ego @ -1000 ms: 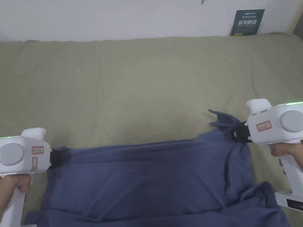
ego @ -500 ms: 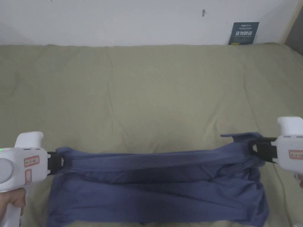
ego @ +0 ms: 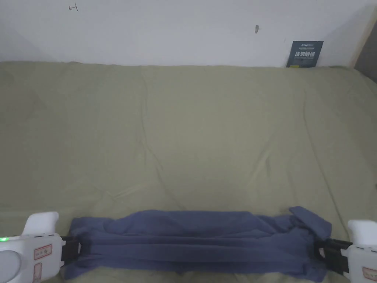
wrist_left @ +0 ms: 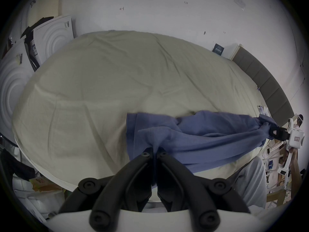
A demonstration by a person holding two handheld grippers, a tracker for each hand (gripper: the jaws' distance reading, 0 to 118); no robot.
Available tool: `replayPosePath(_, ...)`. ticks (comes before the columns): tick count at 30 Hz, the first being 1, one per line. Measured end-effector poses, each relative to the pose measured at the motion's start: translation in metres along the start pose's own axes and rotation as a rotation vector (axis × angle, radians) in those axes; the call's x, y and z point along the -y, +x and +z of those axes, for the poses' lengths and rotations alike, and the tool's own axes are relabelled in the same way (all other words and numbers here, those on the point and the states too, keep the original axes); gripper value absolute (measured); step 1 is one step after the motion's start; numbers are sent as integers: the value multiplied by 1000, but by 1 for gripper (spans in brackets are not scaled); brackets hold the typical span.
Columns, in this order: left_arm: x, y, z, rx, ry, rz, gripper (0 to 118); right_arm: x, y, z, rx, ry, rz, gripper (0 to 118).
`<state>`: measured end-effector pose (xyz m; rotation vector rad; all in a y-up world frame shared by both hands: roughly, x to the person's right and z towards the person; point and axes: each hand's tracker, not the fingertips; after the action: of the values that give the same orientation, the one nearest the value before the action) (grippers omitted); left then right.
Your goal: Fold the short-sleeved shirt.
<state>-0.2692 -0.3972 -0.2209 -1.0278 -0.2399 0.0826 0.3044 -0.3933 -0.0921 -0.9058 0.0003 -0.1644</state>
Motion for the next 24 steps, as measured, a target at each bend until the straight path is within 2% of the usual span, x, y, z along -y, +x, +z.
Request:
replayPosePath(3,4,-2,-5,-2,-3,3,5,3,3,-7,1,-26,-7,5)
replayPosePath(4,5,-4,-7,1,2,2,33,2,5,-6,-4,-33,-9,18)
replayPosePath(5,4,-1,-8,4,7,1,79,2,2,-3,7,-43,-12,46)
replayPosePath(6,4,-1,-9,-70,-26,-30,118,0,3,-1,29,-59,-19,86)
replayPosePath(7,1,-3,-3,-91,-54,-38,115,0,5,2,24,-67,-19,118)
replayPosePath(8,10,-2,6,-70,15,-65,114,1,8,8,19,-64,-20,118)
replayPosePath(10,17,-6,21,-64,-16,-58,114,-3,6,22,21,-21,-34,118)
replayPosePath(13,8,-4,43,-25,36,28,112,1,2,55,25,21,-67,118)
replayPosePath(14,7,-6,52,-3,42,52,105,2,0,68,38,51,-85,118)
replayPosePath(15,8,-7,59,22,65,92,86,1,0,76,45,76,-106,114)
replayPosePath(16,7,-17,61,68,86,108,34,1,-1,82,34,91,-122,96)
replayPosePath(17,6,-19,62,101,96,130,4,-3,0,87,3,105,-131,63)
replayPosePath(18,7,-21,63,64,94,149,4,-5,-1,91,-18,123,-148,19)
replayPosePath(19,6,-21,64,37,130,152,3,-7,-5,94,-2,133,-155,0)
replayPosePath(20,6,-22,61,35,108,138,3,-7,-9,95,40,163,-161,0)
replayPosePath(21,6,-23,61,36,110,138,4,-7,-3,87,35,171,-183,0)
replayPosePath(24,5,-27,60,42,115,149,4,-11,-3,80,-6,143,-177,0)
